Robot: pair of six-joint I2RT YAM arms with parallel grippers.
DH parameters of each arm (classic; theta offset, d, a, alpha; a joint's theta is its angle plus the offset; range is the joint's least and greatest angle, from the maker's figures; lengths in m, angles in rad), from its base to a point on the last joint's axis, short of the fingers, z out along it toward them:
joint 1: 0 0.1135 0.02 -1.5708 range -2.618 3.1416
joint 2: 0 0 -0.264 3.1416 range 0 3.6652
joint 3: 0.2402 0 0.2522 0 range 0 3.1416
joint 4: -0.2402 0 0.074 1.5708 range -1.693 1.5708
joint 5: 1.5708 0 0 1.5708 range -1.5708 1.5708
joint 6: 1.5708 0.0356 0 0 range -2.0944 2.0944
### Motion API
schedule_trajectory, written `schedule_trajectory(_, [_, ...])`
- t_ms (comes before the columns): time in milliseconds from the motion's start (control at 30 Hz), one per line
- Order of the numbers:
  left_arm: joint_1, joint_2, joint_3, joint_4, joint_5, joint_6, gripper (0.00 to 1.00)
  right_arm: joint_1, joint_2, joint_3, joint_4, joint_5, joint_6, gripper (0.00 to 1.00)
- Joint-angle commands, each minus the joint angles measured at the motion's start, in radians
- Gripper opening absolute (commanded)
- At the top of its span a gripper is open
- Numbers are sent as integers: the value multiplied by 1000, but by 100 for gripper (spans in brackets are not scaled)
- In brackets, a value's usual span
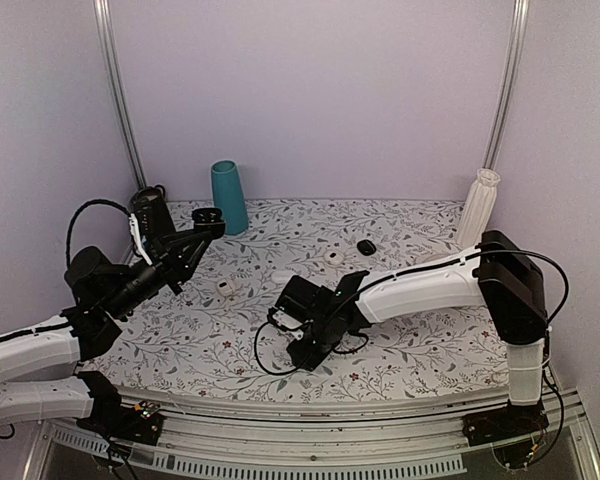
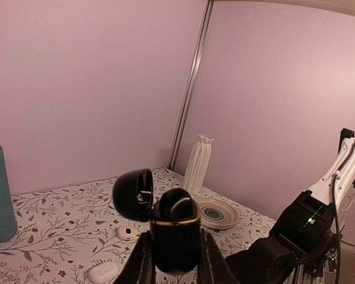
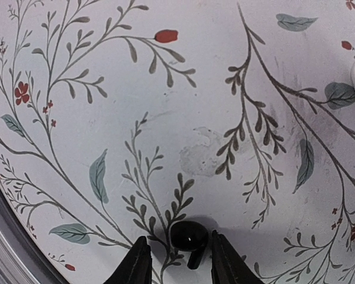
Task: Insert the wireless bluetooth earbuds into the charging case
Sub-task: Pick up the right earbud from the center of the board.
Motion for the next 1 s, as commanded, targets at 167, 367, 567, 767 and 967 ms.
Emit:
schedule_trajectory(167, [-4, -17, 17, -12, -3, 7, 0, -11, -3, 62, -54, -30, 52, 35])
schedule_trajectory(367, [-3, -8, 21, -4, 4, 3, 0, -7, 5, 32, -4, -8, 16, 35])
schedule_trajectory(567, [-3, -10, 24, -9, 4, 9, 0, -7, 28, 28, -19, 17, -22, 35])
schedule_trajectory(767, [-3, -4, 25, -5, 6, 7, 0, -8, 36, 39, -24, 34, -17, 34])
schedule_trajectory(967, [-3, 3, 35, -8, 10, 11, 0, -8, 52, 50, -23, 34, -22, 32])
